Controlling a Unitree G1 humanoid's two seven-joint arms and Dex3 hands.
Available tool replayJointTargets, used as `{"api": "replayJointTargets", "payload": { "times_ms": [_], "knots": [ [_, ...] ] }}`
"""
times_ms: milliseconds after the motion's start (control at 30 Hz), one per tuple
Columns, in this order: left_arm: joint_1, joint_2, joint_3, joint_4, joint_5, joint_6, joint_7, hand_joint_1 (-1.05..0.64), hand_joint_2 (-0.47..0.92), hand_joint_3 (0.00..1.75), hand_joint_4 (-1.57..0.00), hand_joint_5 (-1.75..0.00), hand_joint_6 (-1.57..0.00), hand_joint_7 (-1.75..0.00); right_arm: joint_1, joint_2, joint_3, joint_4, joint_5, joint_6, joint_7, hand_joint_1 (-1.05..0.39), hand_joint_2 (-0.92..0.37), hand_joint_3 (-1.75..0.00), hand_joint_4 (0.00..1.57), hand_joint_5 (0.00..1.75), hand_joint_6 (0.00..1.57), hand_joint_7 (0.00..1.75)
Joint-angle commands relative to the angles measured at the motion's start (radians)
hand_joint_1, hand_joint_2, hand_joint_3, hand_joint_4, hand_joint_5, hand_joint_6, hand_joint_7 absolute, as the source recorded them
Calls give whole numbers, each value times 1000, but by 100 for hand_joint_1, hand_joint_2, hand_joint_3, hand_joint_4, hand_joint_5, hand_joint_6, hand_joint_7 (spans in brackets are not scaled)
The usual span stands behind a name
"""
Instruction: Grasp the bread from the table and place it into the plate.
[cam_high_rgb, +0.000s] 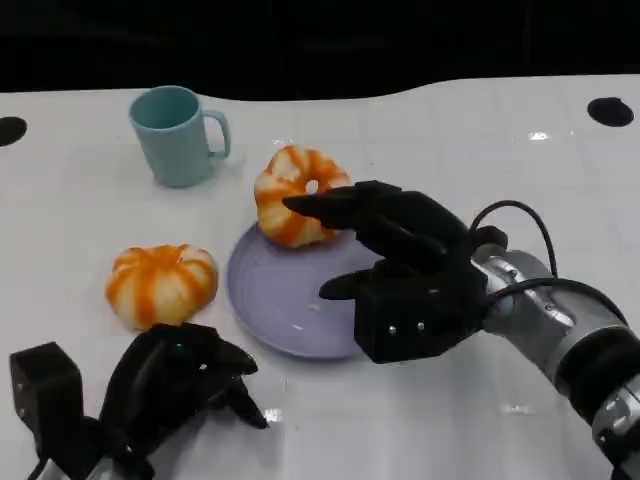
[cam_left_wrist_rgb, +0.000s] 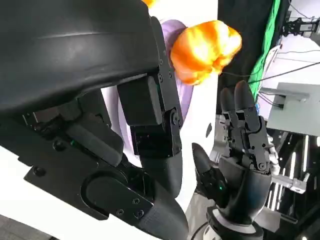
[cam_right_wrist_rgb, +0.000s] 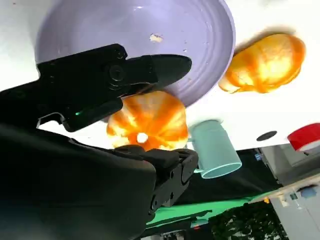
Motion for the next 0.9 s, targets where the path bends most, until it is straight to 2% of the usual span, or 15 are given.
{"api": "replayJointTargets", "payload": {
  "times_ms": [33, 200, 400, 700, 733, 900],
  "knots": [
    [9, 12, 4, 1, -1, -6, 5, -105, 74, 0, -157, -59, -157, -17, 28, -35, -15, -53, 24, 5, 28, -80, -92, -19, 2, 19, 16, 1],
    [5, 14, 4, 3, -1, 0, 8, -105, 74, 0, -157, -59, -157, -17, 51, -64, -19, -96, 27, -14, 25, -78, -92, -18, 14, 28, 26, 6],
    [4, 14, 3, 5, 2, -4, 11, -105, 74, 0, -157, -59, -157, -18, 78, -85, -26, -125, 40, -29, 21, -76, -92, -17, 20, 34, 32, 8],
    [1, 12, 6, 12, -5, -1, 2, -105, 74, 0, -157, -60, -157, -18, 186, -155, -71, -271, 57, -89, -15, -69, -92, -14, 34, 46, 46, 11],
    [2, 12, 6, 10, -5, 1, 3, -105, 74, 0, -157, -60, -157, -18, 202, -163, -79, -294, 62, -91, -11, -68, -92, -13, 31, 55, 48, 11],
    [2, 11, 5, 8, -3, -1, 6, -105, 73, 0, -157, -61, -157, -19, 295, -209, -116, -394, 75, -133, -30, -61, -92, -7, 30, 73, 55, 12]
  ]
}}
